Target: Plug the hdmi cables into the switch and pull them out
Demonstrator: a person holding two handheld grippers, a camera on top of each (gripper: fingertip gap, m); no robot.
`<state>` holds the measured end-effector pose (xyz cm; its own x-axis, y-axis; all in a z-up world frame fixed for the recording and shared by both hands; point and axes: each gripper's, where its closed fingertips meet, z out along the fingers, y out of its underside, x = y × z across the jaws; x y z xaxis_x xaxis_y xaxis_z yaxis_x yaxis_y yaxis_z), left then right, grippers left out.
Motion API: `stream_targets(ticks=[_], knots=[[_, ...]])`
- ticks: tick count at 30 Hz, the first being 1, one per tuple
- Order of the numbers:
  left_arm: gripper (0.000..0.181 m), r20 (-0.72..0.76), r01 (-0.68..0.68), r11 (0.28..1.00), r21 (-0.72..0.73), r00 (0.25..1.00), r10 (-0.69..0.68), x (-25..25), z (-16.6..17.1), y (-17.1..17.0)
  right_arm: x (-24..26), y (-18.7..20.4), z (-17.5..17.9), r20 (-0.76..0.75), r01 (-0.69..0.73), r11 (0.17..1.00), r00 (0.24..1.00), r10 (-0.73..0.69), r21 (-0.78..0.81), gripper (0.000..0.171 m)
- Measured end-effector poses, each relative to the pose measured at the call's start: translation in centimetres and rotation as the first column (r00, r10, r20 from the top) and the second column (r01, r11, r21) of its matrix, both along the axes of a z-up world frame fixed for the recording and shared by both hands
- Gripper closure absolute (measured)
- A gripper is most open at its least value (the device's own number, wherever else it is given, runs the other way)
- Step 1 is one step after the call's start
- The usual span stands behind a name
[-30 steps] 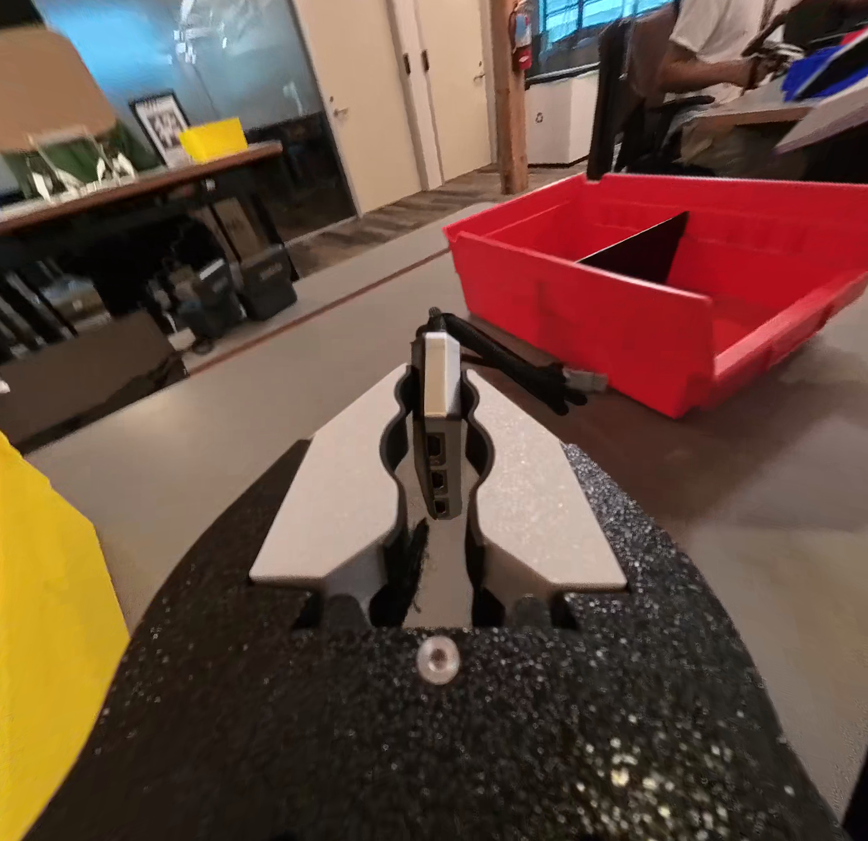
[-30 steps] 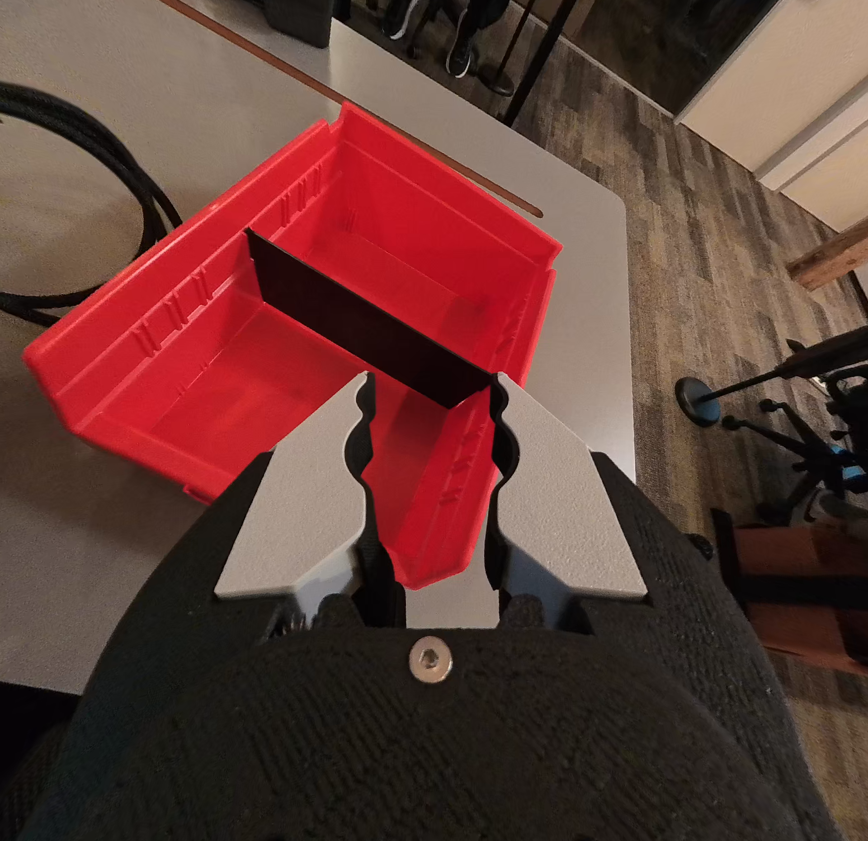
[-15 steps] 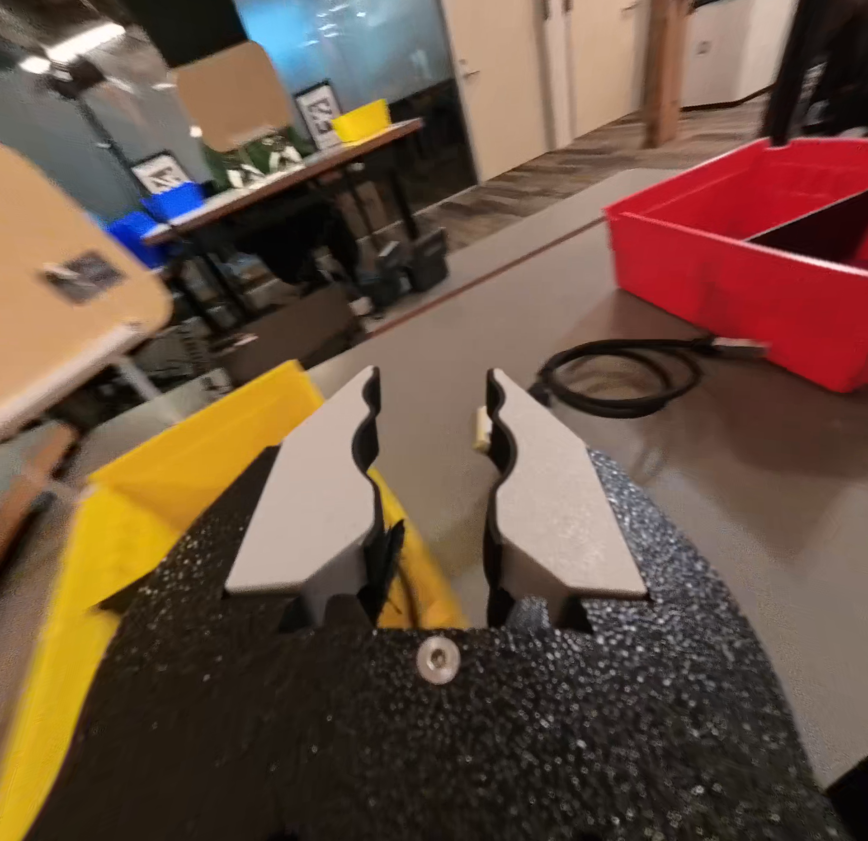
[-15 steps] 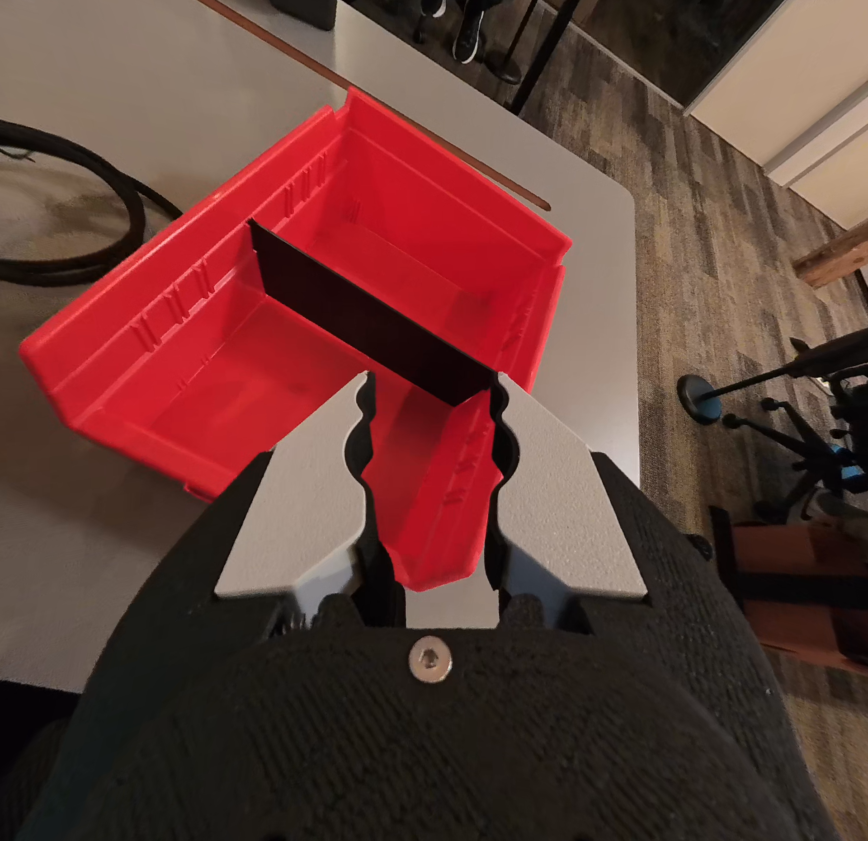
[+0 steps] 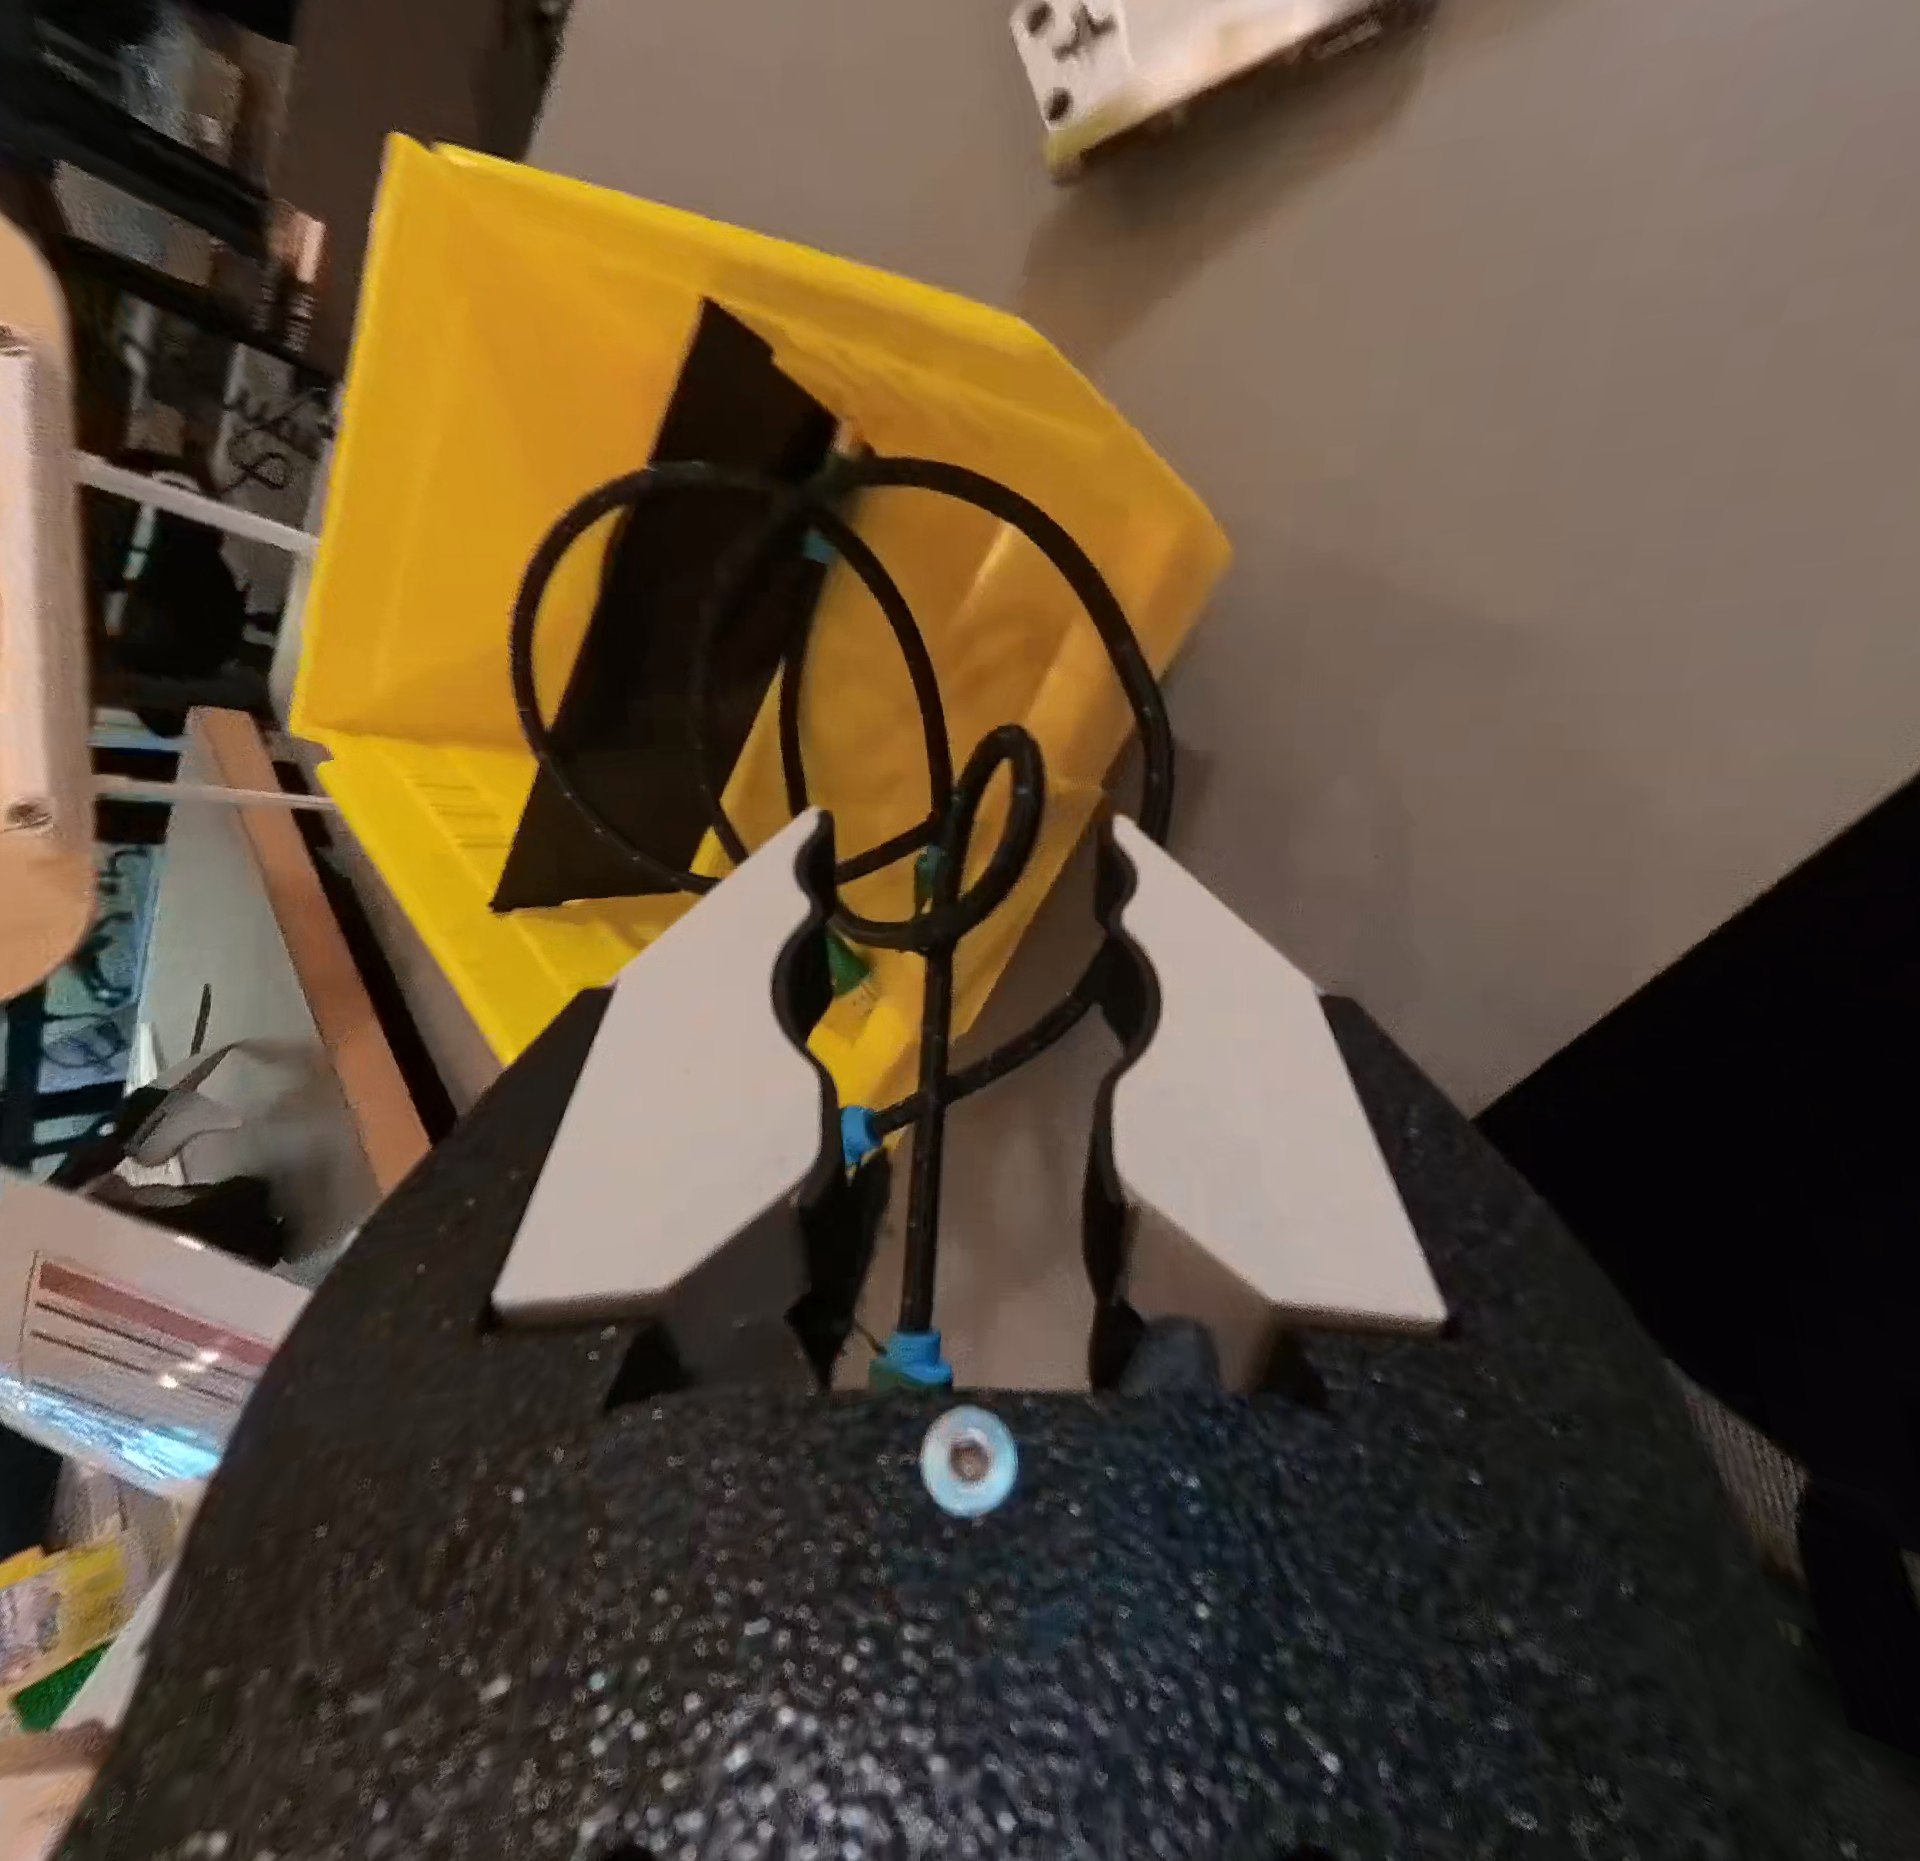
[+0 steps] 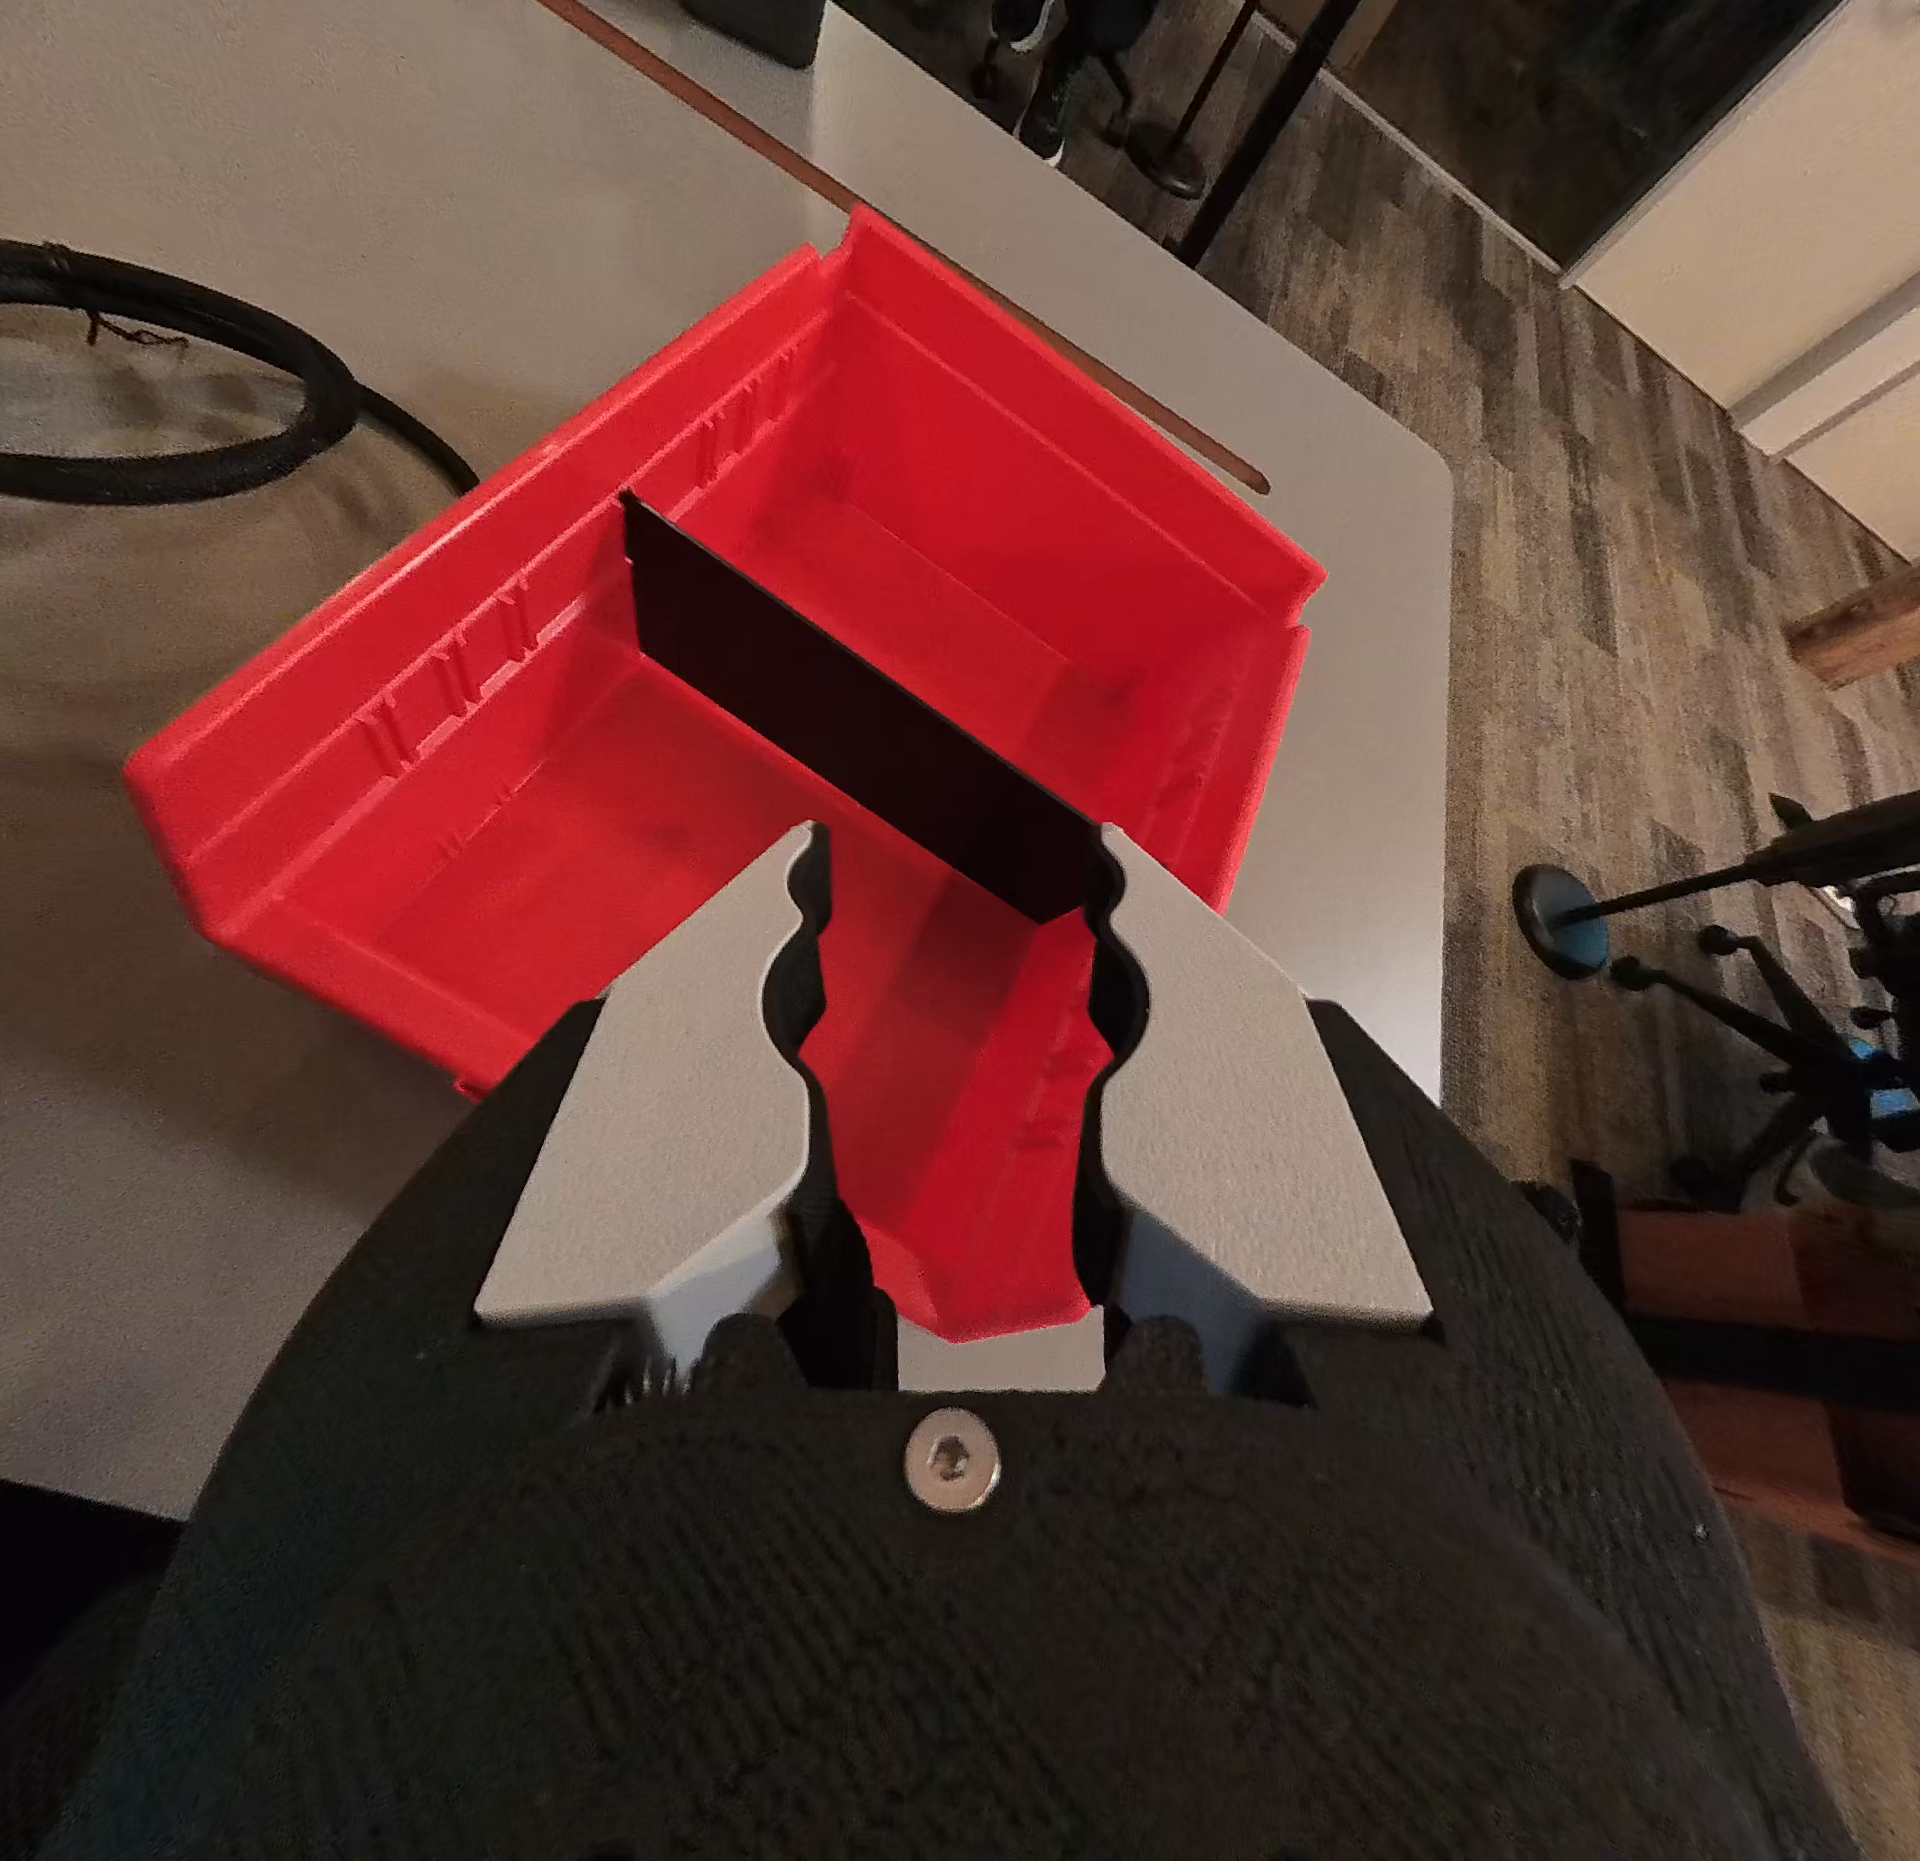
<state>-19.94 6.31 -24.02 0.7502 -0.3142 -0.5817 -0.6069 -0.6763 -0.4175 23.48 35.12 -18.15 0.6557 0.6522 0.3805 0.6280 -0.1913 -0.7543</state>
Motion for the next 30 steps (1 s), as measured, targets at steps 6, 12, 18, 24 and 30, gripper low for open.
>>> stream_targets(ticks=[6,12,18,24,30], knots=[[0.165,0.070,-0.001,0.998,-0.059,0.998,0.005,-0.6,-2.2,0.8,-0.4,-0.2,-0.2,0.010,-0.018,1.000,1.000,0.018,-0.005,0.123],[0.178,0.106,-0.054,0.983,0.175,0.994,0.036,-2.0,3.8,1.4,-0.1,-0.2,0.0,-0.005,-0.017,1.000,1.000,0.017,-0.002,0.123],[0.178,-0.055,-0.105,0.876,0.472,0.988,0.148,-4.3,14.7,1.6,0.3,0.0,0.0,-0.018,-0.013,1.000,1.000,0.013,-0.003,0.123],[0.178,-0.237,-0.107,0.876,0.469,0.941,0.242,-5.0,20.3,2.8,0.5,-0.2,0.2,-0.028,-0.016,1.000,0.999,0.016,0.002,0.123],[0.178,-0.394,-0.095,0.995,-0.020,0.916,0.079,-4.7,17.3,3.4,0.8,-0.2,0.3,-0.038,-0.018,1.000,0.999,0.018,0.003,0.123]])
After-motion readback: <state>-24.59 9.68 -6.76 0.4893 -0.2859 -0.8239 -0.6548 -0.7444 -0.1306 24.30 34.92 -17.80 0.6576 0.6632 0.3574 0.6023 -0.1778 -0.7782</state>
